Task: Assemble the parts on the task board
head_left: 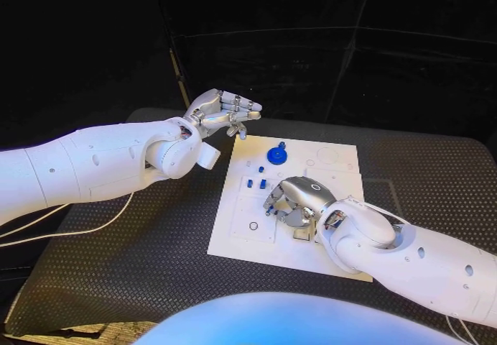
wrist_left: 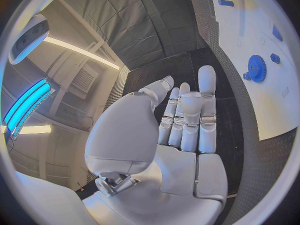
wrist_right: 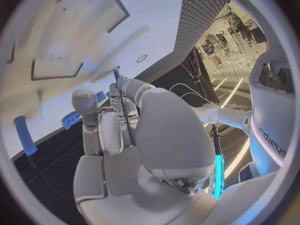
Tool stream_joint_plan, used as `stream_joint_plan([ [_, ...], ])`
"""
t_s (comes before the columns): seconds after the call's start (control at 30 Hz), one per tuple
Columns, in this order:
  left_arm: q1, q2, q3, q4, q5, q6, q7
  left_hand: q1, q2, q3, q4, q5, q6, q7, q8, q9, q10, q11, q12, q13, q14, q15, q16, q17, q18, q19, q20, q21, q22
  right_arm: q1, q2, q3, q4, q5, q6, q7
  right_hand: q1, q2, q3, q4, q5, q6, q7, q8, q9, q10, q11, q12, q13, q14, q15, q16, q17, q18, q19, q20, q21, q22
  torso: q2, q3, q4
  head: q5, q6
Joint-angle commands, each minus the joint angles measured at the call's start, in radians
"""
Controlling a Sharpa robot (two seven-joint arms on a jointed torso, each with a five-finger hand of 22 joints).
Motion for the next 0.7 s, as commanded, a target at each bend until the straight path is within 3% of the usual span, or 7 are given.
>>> stream_joint_plan([
  [0.03, 0.002, 0.002, 0.001, 0.000, 0.005, 0.010, 0.010, 0.000, 0.012, -0.007, 0.000, -0.004, -0.009, 0.001, 0.005, 0.000, -0.008, 0.003, 0.006, 0.001, -0.005, 0.002, -0.005, -0.001, 0.013, -0.007, 0.002, -0.006, -0.001, -0.003, 0.002, -0.001, -0.001, -0.010, 0.022, 0.010, -0.010, 0.002, -0.001, -0.004, 0.006, 0.002, 0.003, -0.006, -0.001, 0.014, -0.006, 0.002, 0.001, 0.048, -0.005, 0.005, 0.000, -0.011, -0.005, 0.003, 0.003, -0.001, 0.000, 0.0004, 0.0000, 0.002, -0.003],
  [0.7, 0.002, 0.004, 0.001, -0.001, 0.005, 0.012, 0.009, 0.000, 0.012, -0.007, 0.000, -0.004, -0.009, 0.001, 0.005, 0.000, -0.008, 0.003, 0.006, 0.001, -0.005, 0.002, -0.005, -0.001, 0.013, -0.007, 0.002, -0.006, -0.001, -0.012, 0.017, -0.002, -0.018, -0.031, 0.019, 0.007, -0.011, 0.003, -0.001, -0.005, 0.007, 0.001, 0.003, -0.007, -0.001, 0.013, -0.006, 0.001, 0.001, 0.048, -0.005, 0.005, -0.001, -0.010, -0.007, 0.004, 0.002, -0.003, 0.001, 0.0001, 0.0006, 0.009, -0.013],
])
